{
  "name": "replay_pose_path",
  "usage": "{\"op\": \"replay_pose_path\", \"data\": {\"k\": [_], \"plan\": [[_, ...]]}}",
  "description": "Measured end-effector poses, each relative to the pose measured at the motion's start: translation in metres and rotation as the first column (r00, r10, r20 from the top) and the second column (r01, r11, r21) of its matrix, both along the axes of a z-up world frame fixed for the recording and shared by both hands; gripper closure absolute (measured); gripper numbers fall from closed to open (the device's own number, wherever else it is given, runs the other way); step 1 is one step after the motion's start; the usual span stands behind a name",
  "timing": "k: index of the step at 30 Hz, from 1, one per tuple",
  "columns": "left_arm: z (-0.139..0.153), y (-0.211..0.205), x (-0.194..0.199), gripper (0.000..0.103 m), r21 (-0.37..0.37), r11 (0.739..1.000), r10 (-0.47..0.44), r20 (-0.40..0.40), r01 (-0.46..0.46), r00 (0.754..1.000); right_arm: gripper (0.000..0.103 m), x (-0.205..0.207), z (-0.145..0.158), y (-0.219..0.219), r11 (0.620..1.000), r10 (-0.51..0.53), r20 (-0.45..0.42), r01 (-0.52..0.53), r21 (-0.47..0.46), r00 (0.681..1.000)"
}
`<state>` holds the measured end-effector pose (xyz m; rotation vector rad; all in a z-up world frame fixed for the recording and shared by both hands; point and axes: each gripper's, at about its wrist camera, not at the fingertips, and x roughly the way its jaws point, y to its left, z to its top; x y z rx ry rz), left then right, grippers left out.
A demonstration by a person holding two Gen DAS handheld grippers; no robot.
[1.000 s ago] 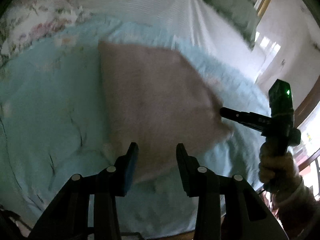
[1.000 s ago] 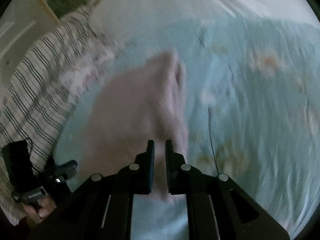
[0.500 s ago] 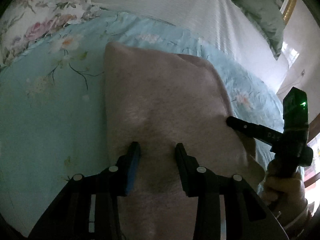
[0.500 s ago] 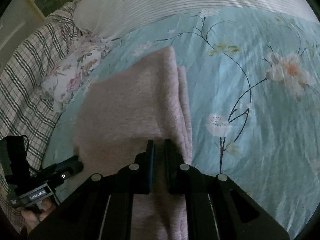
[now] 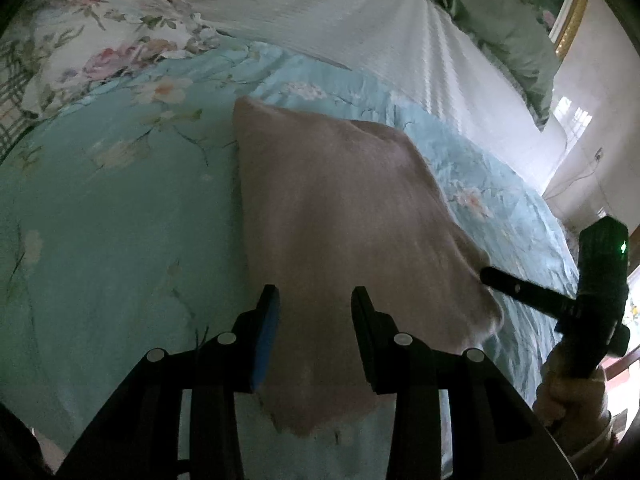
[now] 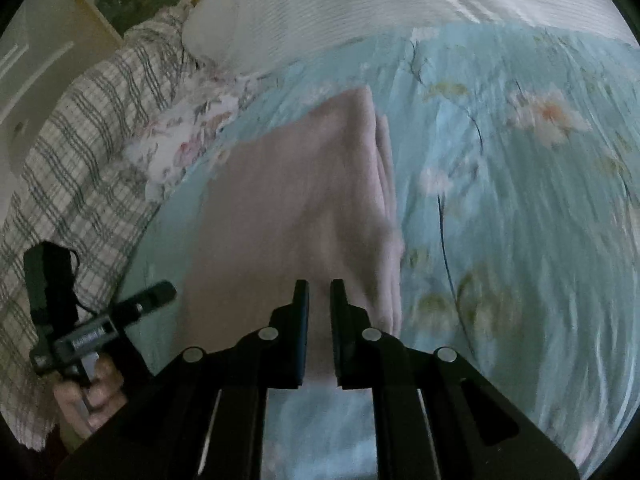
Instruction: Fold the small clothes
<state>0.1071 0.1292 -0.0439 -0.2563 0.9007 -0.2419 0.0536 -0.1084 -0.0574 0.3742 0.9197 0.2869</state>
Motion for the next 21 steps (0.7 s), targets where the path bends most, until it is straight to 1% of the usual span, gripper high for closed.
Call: {"op": "replay_pose_path", "data": {"k": [2, 3, 5, 7, 9, 13, 16, 18, 21], "plan": [[-0.003, 0.0, -0.013, 0.065, 0.038, 0.999, 0.008, -0.004, -0.008, 1.0, 0.092, -0.005, -0.016, -0.001, 1.0, -0.008, -0.038, 0.007, -0.023, 0.999], [-0.007, -0.002, -0.018, 0.064, 0.049, 0.999, 0.005, -0.011, -0.005, 1.0, 0.092, -0.006, -0.021, -0.003, 1.0, -0.013, -0.047, 0.012, -0.02, 0.999], [-0.019, -0.007, -0.024, 0.064, 0.066, 0.998, -0.011, -0.047, 0.014, 0.999, 0.092, -0.007, -0.028, -0.007, 1.0, -0.019, -0.04, 0.019, -0.009, 0.999], [-0.031, -0.011, -0.029, 0.064, 0.099, 0.995, -0.012, -0.078, 0.02, 0.997, 0.092, -0.006, -0.028, -0.007, 1.0, -0.022, -0.039, 0.022, -0.008, 0.999], [-0.035, -0.012, -0.031, 0.063, 0.112, 0.994, -0.008, -0.077, 0.016, 0.997, 0.092, -0.006, -0.026, -0.007, 1.0, -0.019, -0.038, 0.019, -0.014, 0.999], [-0.034, -0.008, -0.032, 0.051, 0.121, 0.993, 0.019, -0.083, -0.009, 0.996, 0.092, -0.006, -0.026, -0.01, 1.0, -0.022, -0.038, 0.021, -0.009, 0.999], [-0.036, -0.005, -0.034, 0.049, 0.112, 0.993, 0.034, -0.085, -0.024, 0.996, 0.092, -0.01, -0.023, -0.01, 1.0, -0.03, -0.039, 0.029, -0.007, 0.999], [-0.035, -0.005, -0.038, 0.048, 0.12, 0.992, 0.04, -0.081, -0.031, 0.996, 0.092, -0.013, -0.02, -0.009, 0.999, -0.031, -0.041, 0.03, -0.012, 0.999], [-0.033, -0.005, -0.046, 0.043, 0.135, 0.99, 0.06, -0.075, -0.049, 0.995, 0.091, -0.017, -0.017, -0.01, 0.999, -0.026, -0.032, 0.025, -0.023, 0.999]]}}
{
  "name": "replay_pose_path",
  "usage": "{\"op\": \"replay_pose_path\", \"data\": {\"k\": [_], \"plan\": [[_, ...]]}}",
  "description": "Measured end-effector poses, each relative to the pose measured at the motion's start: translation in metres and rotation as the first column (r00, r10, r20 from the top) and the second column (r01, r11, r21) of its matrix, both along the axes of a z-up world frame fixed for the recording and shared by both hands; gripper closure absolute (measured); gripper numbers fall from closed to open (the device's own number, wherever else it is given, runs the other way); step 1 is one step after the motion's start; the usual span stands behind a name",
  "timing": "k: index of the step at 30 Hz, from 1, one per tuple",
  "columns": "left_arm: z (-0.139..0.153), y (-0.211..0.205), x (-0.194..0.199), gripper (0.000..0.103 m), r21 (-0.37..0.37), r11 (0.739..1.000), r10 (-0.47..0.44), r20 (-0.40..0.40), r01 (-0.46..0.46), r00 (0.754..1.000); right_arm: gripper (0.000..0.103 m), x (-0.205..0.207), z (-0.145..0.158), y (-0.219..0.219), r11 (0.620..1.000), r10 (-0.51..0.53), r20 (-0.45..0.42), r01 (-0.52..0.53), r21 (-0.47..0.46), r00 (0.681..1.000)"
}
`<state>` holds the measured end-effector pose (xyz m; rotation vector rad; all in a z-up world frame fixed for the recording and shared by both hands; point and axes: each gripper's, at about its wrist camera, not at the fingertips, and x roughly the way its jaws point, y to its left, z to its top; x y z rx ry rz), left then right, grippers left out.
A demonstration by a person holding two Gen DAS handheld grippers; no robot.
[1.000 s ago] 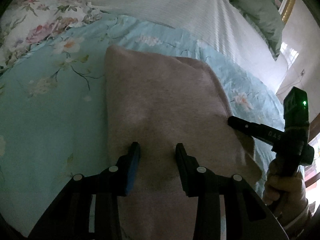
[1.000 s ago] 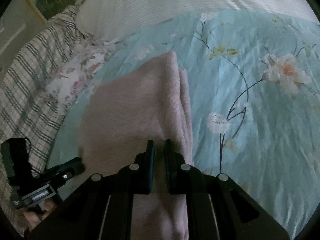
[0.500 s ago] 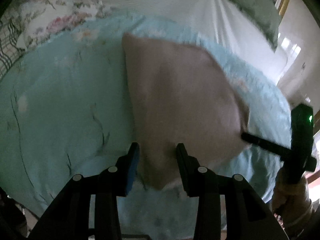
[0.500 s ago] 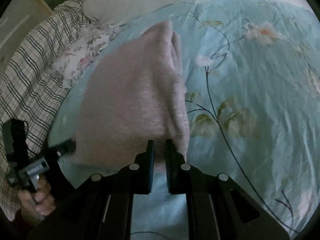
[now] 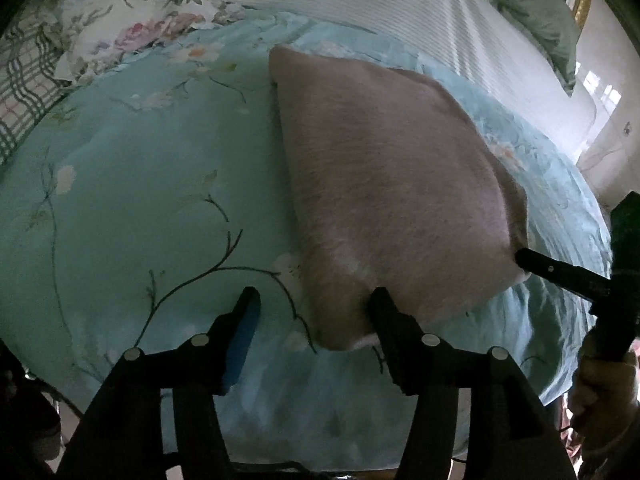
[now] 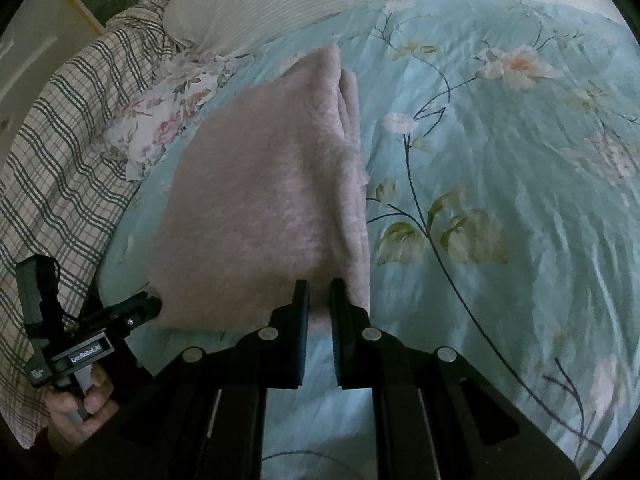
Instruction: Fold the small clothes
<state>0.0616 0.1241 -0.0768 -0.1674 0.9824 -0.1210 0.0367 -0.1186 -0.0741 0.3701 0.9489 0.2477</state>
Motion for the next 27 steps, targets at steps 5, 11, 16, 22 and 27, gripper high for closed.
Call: {"op": "replay_pose_path", "data": {"k": [5, 11, 16, 22, 27], "plan": [[0.008, 0.008, -0.017, 0.024, -0.014, 0.999, 0.05, 0.013, -0.05, 0.999, 0.072, -0.023, 0.009, 0.006, 0.999, -0.002, 0.024, 0.003, -0.037, 1.0], [0.002, 0.007, -0.041, 0.022, 0.002, 0.999, 0.045, -0.039, -0.045, 0.998, 0.042, -0.051, 0.016, 0.018, 0.991, 0.031, 0.037, -0.025, -0.134, 0.999], [-0.009, -0.008, -0.065, 0.023, 0.127, 0.992, 0.016, -0.029, -0.013, 0.999, 0.03, -0.07, 0.013, 0.018, 0.986, 0.04, 0.014, -0.037, -0.161, 0.999], [0.001, -0.009, -0.084, 0.022, 0.13, 0.991, 0.027, 0.028, -0.03, 0.999, 0.023, -0.091, 0.01, 0.018, 0.981, 0.047, -0.016, -0.049, -0.188, 0.999], [0.007, -0.019, -0.08, 0.022, 0.195, 0.98, -0.025, -0.022, 0.029, 0.999, 0.021, -0.096, 0.016, 0.019, 0.977, 0.07, -0.026, -0.074, -0.2, 0.997]]}}
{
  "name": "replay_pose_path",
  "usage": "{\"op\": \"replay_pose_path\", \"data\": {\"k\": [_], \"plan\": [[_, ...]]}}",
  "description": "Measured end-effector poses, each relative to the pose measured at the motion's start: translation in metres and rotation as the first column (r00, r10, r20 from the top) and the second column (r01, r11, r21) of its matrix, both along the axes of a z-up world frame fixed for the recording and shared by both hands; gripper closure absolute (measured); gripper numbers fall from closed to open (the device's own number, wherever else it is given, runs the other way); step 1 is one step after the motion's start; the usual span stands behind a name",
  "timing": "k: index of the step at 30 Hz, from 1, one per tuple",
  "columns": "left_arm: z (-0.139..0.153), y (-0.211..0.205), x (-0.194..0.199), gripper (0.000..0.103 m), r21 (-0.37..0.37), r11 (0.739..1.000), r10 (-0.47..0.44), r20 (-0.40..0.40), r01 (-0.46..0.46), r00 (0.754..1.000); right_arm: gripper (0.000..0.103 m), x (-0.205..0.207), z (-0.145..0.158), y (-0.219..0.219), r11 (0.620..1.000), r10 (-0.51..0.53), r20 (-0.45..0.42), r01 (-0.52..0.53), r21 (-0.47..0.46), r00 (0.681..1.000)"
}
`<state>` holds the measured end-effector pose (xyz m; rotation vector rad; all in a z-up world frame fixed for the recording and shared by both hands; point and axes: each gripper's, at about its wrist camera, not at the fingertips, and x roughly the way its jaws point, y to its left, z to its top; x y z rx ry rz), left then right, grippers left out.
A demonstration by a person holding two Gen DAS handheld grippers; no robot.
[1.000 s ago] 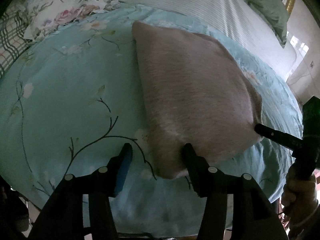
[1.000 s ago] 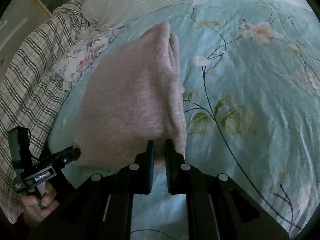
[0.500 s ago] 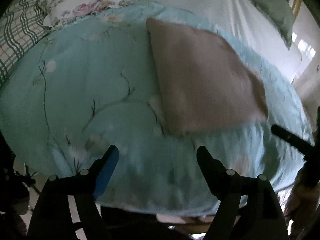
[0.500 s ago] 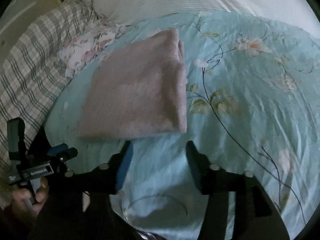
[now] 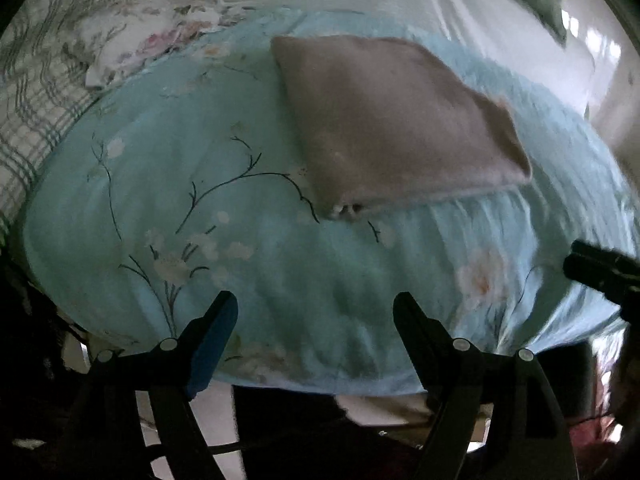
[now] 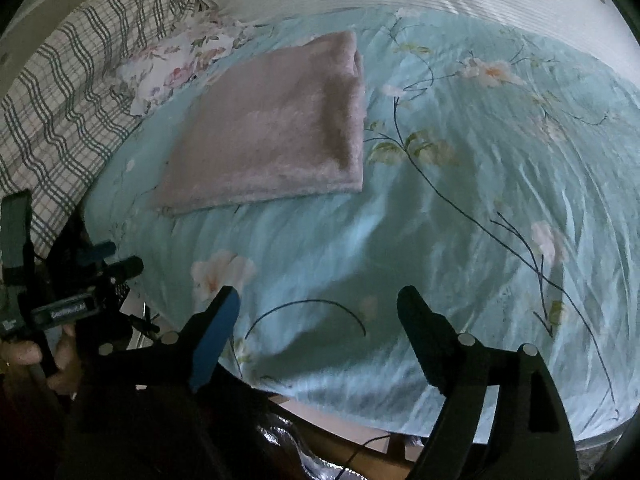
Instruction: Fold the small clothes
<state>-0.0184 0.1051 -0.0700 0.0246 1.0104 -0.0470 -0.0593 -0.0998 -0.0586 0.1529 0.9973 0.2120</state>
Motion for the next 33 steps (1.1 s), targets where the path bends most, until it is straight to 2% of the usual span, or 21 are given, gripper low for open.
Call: {"op": "replay_pose_path", "data": {"k": [3, 6, 9, 12, 15, 18, 23, 33], "plan": [[0.014, 0.0, -0.001, 0.022, 0.069, 0.998, 0.012, 0.055, -0.016, 0.998, 0.02, -0.003, 0.012, 0.003, 1.0, 0.03, 0.001, -0.03, 0.001, 1.0], [0.034, 0.004, -0.002, 0.022, 0.173, 0.982, 0.06, 0.129, -0.082, 0.99, 0.014, -0.006, 0.03, 0.002, 0.999, 0.053, 0.027, -0.053, -0.003, 0.998], [0.056, 0.009, -0.004, 0.021, 0.152, 0.986, 0.046, 0.171, -0.073, 0.984, 0.007, -0.006, 0.047, 0.003, 0.998, 0.07, 0.059, -0.069, -0.006, 0.996], [0.065, 0.007, -0.002, 0.012, 0.152, 0.987, 0.027, 0.17, -0.053, 0.985, 0.002, -0.003, 0.052, 0.005, 0.997, 0.079, 0.079, -0.079, -0.007, 0.994], [0.059, 0.0, 0.001, 0.008, 0.181, 0.983, 0.013, 0.165, -0.043, 0.986, 0.002, 0.008, 0.042, 0.008, 0.997, 0.077, 0.057, -0.076, -0.02, 0.995], [0.044, -0.006, 0.011, 0.007, 0.217, 0.976, 0.007, 0.11, -0.031, 0.994, 0.002, 0.018, 0.029, 0.011, 0.997, 0.081, 0.025, -0.08, -0.013, 0.996], [0.025, -0.005, 0.022, 0.007, 0.217, 0.976, -0.006, 0.041, -0.003, 0.999, 0.002, 0.032, 0.015, 0.017, 0.995, 0.103, -0.011, -0.103, -0.012, 0.995], [0.031, -0.007, 0.045, 0.007, 0.211, 0.977, -0.019, 0.048, 0.009, 0.999, 0.002, 0.057, 0.019, 0.026, 0.99, 0.134, 0.007, -0.134, -0.036, 0.991]]}}
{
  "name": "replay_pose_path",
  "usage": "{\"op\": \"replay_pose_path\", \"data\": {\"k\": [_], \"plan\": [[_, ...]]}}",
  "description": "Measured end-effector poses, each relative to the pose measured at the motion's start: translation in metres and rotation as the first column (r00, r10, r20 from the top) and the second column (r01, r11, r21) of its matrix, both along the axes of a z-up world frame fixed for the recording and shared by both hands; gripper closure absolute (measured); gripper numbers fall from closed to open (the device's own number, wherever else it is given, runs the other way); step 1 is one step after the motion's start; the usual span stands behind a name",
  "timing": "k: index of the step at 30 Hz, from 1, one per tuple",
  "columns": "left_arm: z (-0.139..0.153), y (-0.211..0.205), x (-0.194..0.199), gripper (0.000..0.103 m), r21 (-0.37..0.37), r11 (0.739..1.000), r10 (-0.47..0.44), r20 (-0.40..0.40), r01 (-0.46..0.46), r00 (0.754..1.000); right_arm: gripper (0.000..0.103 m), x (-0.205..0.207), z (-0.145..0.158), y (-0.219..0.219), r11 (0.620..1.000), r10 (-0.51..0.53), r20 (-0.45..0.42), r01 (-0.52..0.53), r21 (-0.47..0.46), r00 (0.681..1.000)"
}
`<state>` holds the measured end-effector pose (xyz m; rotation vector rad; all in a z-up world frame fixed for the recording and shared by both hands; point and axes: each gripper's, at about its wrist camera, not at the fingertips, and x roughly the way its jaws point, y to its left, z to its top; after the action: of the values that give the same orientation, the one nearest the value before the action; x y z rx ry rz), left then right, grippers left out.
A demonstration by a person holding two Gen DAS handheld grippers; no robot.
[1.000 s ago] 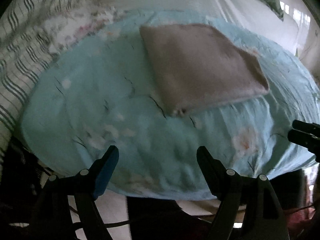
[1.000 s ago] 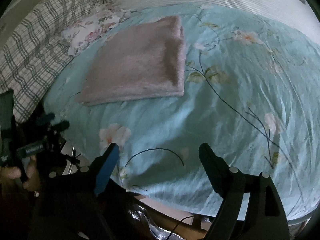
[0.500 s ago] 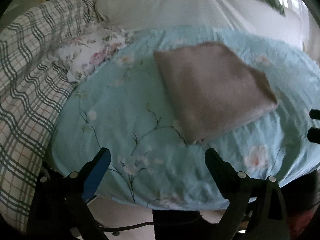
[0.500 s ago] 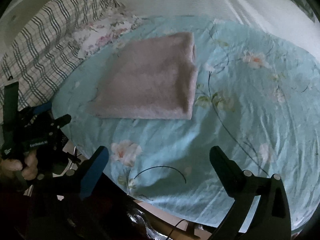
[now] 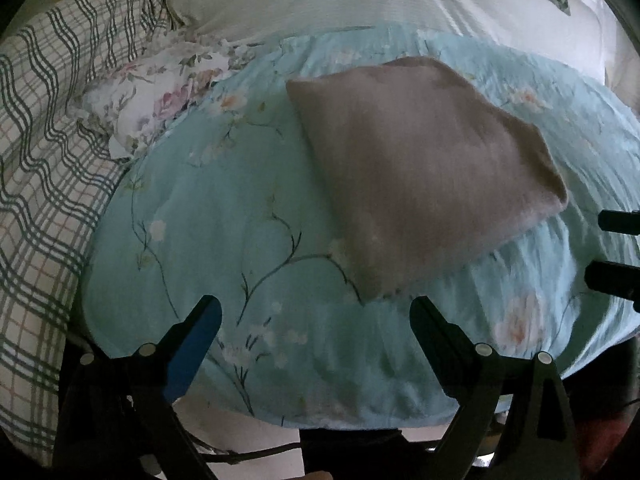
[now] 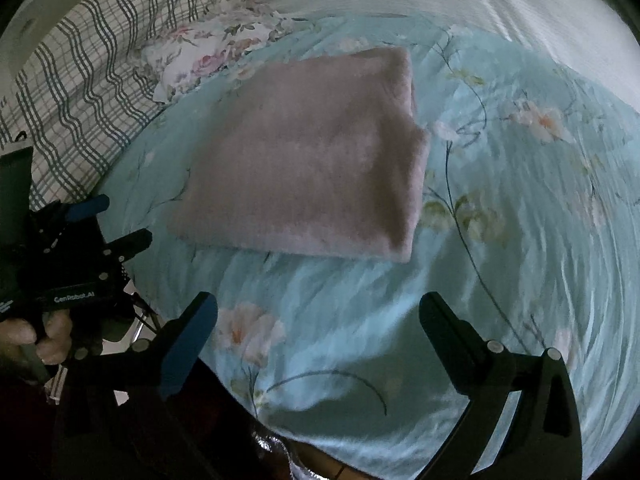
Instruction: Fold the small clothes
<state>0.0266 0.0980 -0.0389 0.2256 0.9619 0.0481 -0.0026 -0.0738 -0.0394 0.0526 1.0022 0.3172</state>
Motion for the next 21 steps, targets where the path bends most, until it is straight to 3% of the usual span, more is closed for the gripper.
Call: {"op": "replay_pose_path", "data": {"k": [11, 21], "plan": [[0.007, -0.007, 0.016, 0.007, 0.001, 1.0, -0.006, 0.016, 0.006, 1.0, 0.002, 0.025, 0.013, 0.002, 1.0, 0.009, 0.047, -0.008, -0.022, 0.999], [0.014, -0.011, 0.023, 0.007, -0.022, 1.0, -0.015, 0.032, 0.016, 0.999, 0.002, 0.039, 0.013, 0.008, 0.999, 0.025, 0.03, -0.025, -0.025, 0.999]]}}
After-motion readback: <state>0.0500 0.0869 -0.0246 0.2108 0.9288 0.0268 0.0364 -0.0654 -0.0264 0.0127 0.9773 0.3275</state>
